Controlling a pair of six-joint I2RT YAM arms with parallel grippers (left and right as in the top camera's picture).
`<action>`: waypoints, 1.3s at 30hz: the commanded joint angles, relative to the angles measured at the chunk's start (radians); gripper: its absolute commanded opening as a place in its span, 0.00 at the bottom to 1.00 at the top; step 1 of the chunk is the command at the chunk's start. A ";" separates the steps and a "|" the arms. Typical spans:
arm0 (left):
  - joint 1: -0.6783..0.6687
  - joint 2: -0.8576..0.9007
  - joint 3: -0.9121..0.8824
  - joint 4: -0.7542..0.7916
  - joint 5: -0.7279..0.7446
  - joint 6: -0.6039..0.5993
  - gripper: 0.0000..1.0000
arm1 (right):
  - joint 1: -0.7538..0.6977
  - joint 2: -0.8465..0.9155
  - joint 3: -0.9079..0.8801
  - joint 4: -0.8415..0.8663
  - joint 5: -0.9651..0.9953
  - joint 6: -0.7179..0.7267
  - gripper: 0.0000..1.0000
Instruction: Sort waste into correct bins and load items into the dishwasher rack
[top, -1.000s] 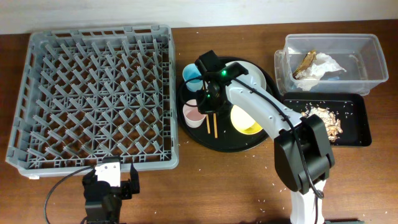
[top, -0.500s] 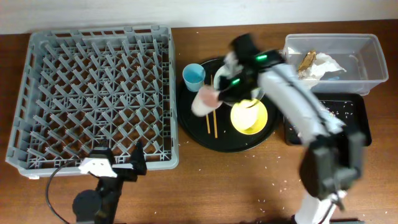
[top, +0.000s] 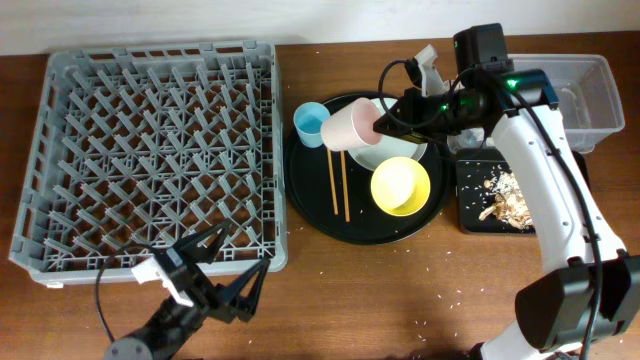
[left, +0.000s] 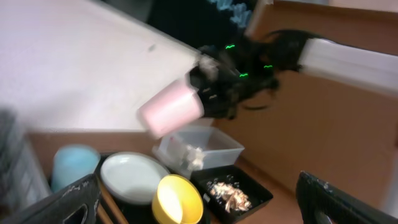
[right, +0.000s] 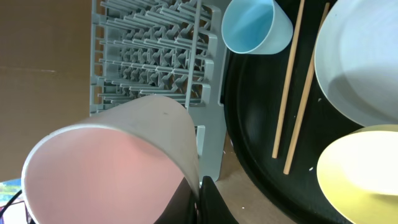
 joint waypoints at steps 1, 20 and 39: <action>0.002 0.126 0.061 -0.130 -0.144 -0.061 0.99 | -0.005 0.002 0.005 0.002 -0.039 -0.021 0.04; 0.000 1.463 1.047 -0.720 0.682 0.040 0.84 | 0.133 0.002 0.004 0.162 -0.071 0.004 0.04; 0.041 1.471 1.047 -0.713 0.668 -0.061 0.99 | 0.245 0.151 -0.019 0.433 -0.430 0.092 0.04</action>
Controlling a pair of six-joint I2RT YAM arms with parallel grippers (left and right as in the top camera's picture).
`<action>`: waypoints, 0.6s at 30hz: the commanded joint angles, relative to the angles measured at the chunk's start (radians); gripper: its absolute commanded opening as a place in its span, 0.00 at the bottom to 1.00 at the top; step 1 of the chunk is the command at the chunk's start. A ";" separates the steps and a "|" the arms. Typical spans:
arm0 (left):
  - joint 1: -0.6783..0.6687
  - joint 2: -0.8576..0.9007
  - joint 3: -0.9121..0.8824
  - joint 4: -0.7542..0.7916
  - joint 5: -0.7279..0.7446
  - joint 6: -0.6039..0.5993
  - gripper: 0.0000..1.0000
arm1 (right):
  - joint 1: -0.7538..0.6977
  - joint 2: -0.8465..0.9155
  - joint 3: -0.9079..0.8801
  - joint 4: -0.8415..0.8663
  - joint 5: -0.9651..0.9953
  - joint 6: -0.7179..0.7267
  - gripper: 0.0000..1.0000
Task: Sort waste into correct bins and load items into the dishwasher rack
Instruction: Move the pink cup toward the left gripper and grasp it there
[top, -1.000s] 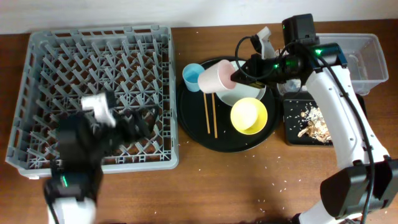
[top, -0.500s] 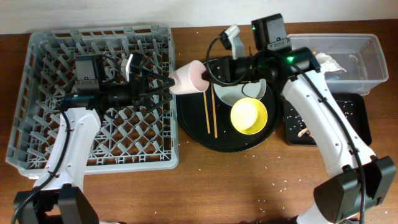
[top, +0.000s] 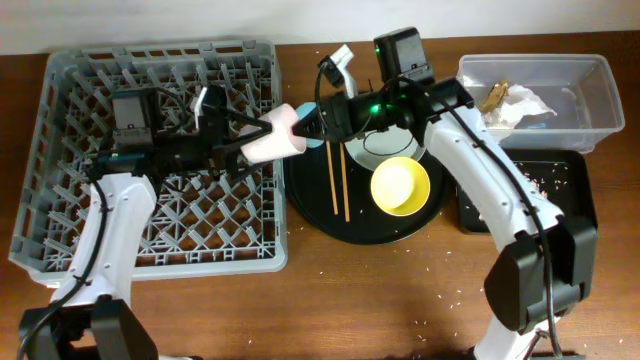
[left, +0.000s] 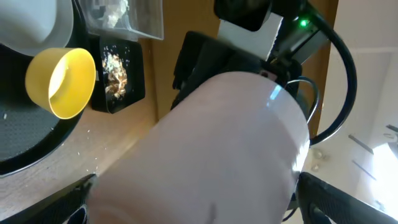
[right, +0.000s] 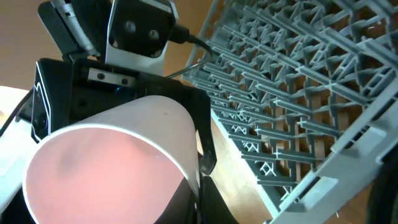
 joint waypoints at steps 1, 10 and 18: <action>0.009 0.007 0.010 -0.003 -0.039 -0.031 0.99 | 0.029 0.031 -0.004 0.033 -0.063 0.016 0.04; 0.009 0.007 0.010 -0.005 -0.038 -0.037 0.73 | 0.054 0.110 -0.005 0.148 0.002 0.080 0.04; 0.009 0.007 0.010 0.007 -0.055 -0.036 0.69 | 0.058 0.110 -0.005 0.061 0.006 0.049 0.04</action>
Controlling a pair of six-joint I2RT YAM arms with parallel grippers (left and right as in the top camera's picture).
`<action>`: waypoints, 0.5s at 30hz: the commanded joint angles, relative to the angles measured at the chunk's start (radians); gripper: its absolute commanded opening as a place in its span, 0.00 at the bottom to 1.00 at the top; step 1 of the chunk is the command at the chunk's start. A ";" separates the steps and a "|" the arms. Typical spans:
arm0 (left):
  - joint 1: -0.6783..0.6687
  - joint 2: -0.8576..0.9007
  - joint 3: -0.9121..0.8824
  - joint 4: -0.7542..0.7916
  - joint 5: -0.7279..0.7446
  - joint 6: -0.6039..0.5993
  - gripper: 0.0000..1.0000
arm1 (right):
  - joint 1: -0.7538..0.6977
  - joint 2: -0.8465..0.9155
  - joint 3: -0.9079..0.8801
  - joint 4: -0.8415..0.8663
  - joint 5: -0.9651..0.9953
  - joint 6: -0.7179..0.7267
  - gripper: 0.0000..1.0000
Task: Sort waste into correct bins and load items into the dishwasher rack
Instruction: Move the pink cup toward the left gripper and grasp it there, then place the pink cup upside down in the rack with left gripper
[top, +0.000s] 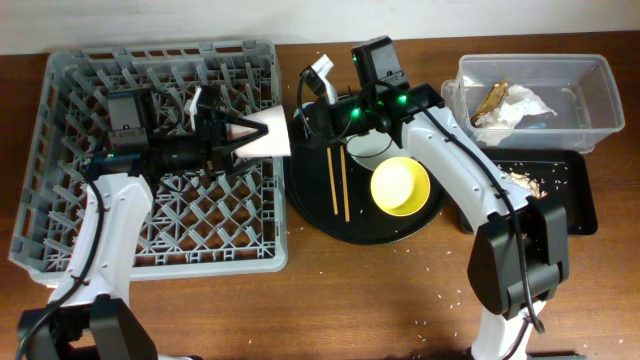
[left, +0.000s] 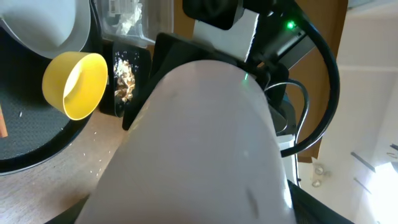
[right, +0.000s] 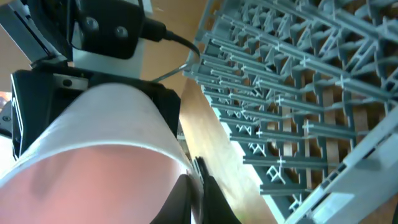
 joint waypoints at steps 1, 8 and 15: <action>-0.005 0.007 0.010 0.010 -0.025 0.005 0.74 | 0.016 0.016 -0.004 -0.021 0.016 -0.037 0.04; -0.005 0.007 0.010 0.010 -0.031 0.005 0.81 | 0.016 0.016 -0.004 -0.020 -0.021 -0.056 0.04; -0.005 0.007 0.010 0.014 -0.047 0.005 0.59 | 0.016 0.016 -0.004 -0.022 -0.069 -0.097 0.04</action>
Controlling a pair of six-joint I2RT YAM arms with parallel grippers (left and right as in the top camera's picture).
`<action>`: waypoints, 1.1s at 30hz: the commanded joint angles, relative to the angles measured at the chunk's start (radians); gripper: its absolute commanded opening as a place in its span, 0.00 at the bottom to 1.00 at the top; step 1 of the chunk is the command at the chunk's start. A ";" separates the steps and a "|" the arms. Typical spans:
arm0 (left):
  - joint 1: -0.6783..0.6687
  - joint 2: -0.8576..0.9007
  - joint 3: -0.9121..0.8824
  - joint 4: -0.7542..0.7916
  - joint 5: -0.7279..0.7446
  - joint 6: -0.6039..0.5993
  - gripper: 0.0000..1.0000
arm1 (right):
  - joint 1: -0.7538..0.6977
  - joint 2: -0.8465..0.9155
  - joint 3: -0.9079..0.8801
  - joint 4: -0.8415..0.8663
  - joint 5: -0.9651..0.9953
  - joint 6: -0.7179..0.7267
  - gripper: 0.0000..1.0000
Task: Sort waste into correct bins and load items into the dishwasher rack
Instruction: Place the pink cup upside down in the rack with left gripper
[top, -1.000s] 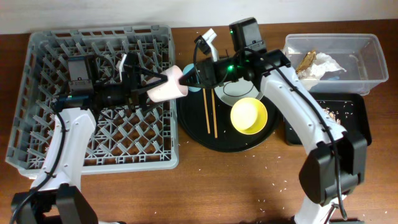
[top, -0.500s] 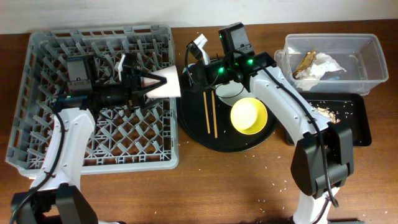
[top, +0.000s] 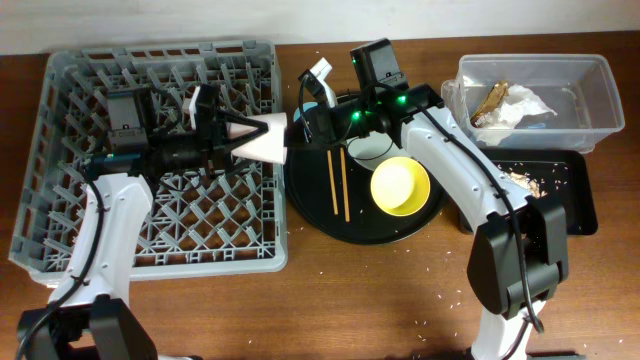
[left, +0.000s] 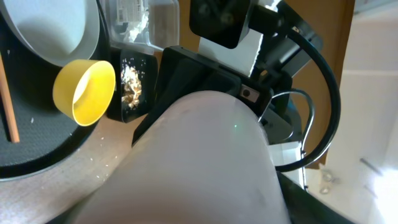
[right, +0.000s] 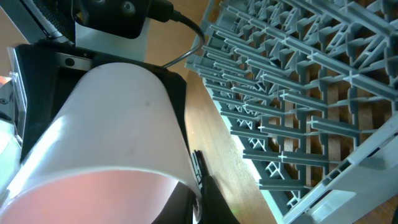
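Observation:
A pale pink cup (top: 262, 138) lies sideways in the air over the right edge of the grey dishwasher rack (top: 80, 190), held between both grippers. My left gripper (top: 232, 135) grips its narrow base end, and the cup (left: 199, 162) fills most of the left wrist view. My right gripper (top: 296, 128) pinches the rim; its dark finger (right: 202, 186) sits against the cup's (right: 106, 118) edge. On the round black tray (top: 310, 215) lie a yellow bowl (top: 400, 185), a white plate (top: 378, 150) and two chopsticks (top: 340, 180).
A clear bin (top: 590, 95) with wrappers stands at the back right. In front of it is a black bin (top: 560, 205) holding food scraps. Crumbs are scattered over the wooden table (top: 400, 290). The rack's prongs stand close under the cup.
The cup has shifted very slightly left toward the rack. Both grippers stay at its two ends, in nearly the same places.
My right gripper first held the pink cup above the tray while the left arm sat low at the table's front. Then the left gripper stood open around the cup's base at the rack's right edge. After that both grippers were on the cup, as now.

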 joint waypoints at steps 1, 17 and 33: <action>-0.005 0.006 0.010 0.002 -0.026 0.006 0.56 | 0.014 0.016 -0.004 0.001 -0.039 -0.035 0.04; 0.076 -0.109 0.055 0.055 -0.541 0.165 0.49 | -0.318 0.015 -0.003 -0.334 0.292 -0.210 0.76; -0.346 0.091 0.325 -0.807 -1.376 0.401 0.49 | -0.378 -0.180 0.172 -0.664 0.909 -0.305 0.98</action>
